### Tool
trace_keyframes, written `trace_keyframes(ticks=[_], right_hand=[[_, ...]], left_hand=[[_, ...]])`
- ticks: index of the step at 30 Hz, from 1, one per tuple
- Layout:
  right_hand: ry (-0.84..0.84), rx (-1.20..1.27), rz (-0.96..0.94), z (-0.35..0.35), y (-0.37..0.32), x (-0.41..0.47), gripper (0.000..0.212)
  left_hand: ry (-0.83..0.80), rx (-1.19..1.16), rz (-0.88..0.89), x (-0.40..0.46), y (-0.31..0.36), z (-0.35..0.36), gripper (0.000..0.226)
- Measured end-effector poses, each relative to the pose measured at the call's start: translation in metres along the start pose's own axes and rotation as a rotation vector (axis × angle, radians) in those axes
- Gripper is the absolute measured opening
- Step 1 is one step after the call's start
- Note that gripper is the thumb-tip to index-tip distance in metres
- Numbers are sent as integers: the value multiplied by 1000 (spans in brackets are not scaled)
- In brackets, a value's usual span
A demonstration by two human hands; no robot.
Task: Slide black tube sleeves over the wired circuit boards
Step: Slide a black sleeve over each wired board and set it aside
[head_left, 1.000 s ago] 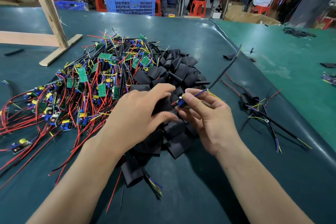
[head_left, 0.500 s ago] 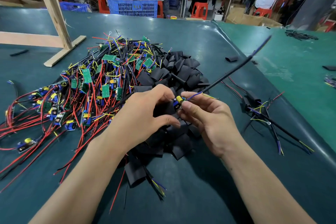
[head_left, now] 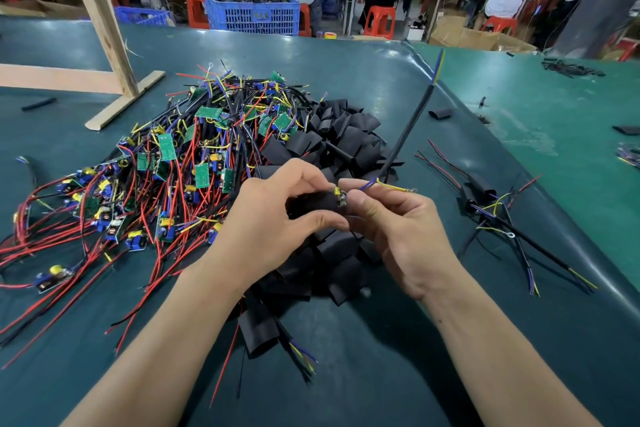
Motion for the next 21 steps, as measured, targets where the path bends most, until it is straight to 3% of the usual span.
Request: trace_keyframes(ticks=[5, 10, 21], right_hand=[[110, 78, -16, -9, -5, 2, 35], [100, -9, -7, -8, -3, 0, 19], [109, -118, 10, -11, -9, -1, 15]], left_hand=[[-47, -4, 39, -2, 2, 4, 38], [-53, 58, 35, -2, -3, 3, 35], [-86, 43, 82, -3, -1, 8, 33]])
Point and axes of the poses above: each hand's wrist, its own x-axis towards the middle knuckle, its own z-axis out of the palm, y = z × x, the point moved 7 cm from there along x, towards the middle knuckle, and after that the axes turned 8 degrees about x, right-handed, at the moved point
